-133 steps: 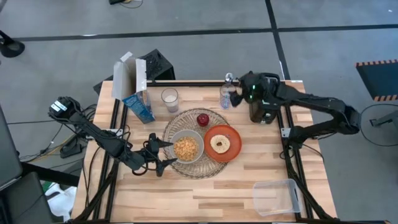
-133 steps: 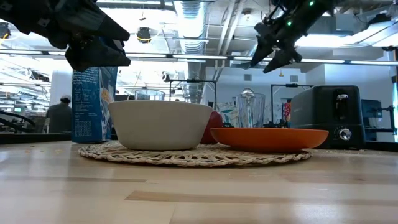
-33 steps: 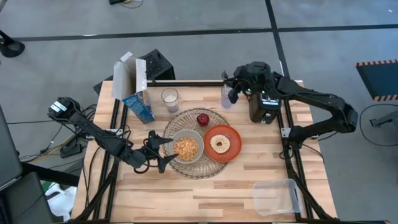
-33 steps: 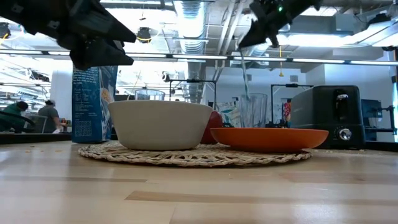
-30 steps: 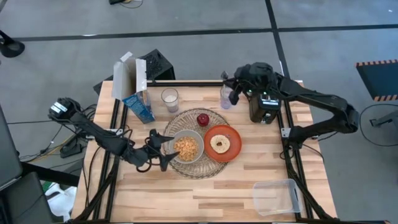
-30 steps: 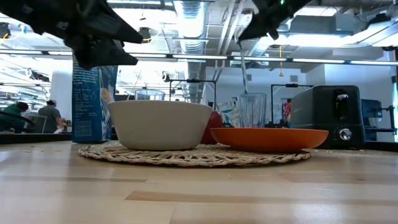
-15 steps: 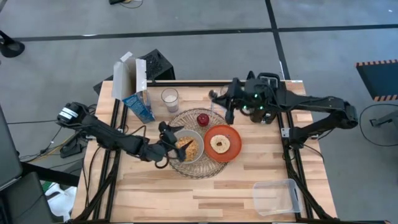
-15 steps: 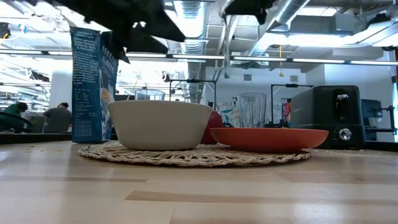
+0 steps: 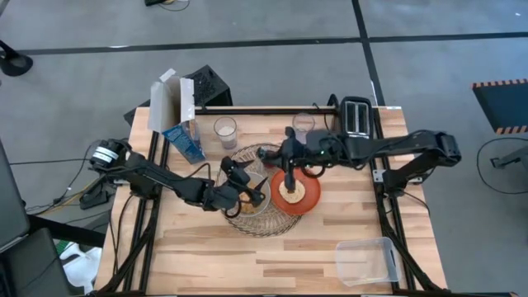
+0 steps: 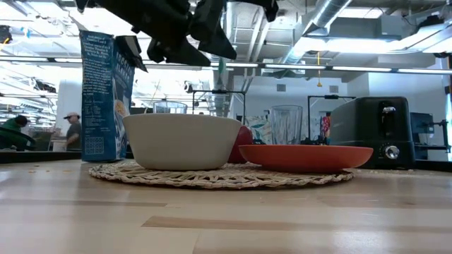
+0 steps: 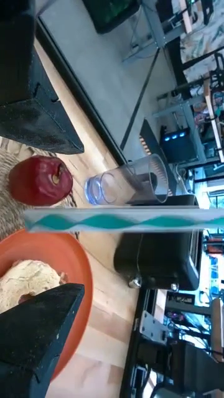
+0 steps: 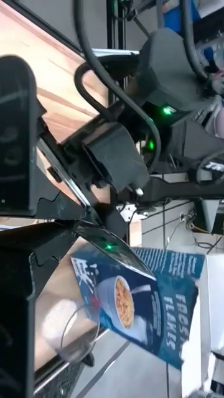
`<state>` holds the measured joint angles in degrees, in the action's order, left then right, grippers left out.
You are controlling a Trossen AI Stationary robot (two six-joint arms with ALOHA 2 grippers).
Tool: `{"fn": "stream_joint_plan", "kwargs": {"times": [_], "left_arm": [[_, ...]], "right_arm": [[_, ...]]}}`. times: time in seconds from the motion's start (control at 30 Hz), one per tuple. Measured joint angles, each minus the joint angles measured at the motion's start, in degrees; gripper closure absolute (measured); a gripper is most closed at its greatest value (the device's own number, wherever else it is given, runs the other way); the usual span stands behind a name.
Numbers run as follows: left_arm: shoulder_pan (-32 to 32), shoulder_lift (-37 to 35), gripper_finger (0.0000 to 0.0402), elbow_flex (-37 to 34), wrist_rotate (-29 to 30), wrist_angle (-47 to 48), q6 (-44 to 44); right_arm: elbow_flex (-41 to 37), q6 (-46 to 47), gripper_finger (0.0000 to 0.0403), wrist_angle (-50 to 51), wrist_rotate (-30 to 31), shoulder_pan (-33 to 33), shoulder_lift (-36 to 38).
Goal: Arrange a breakfast setting
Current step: Put the blue patterned spoon on the brown placemat to left side of the white bowl
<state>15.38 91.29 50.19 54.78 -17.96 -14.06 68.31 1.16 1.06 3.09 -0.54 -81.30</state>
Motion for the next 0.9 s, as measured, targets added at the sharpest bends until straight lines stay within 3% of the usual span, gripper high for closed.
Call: {"fn": "stream_joint_plan", "kwargs": {"times": [0.27,0.37,0.9], "left_arm": [[-0.01,-0.02,0.0060,0.16,2.61,-0.01,1.00],[0.00,-0.02,0.0078,0.16,2.56,-0.09,1.00],[-0.07,-0.07,0.0328,0.16,1.29,-2.43,5.09]], "right_arm": [[-0.02,-0.11,0.0370,-0.98,0.00,-1.20,-0.57],[-0.02,-0.11,0.0370,-1.96,-0.02,-1.39,-0.57],[-0.02,0.29,0.0370,-2.17,-0.09,-1.35,-0.54]]}}
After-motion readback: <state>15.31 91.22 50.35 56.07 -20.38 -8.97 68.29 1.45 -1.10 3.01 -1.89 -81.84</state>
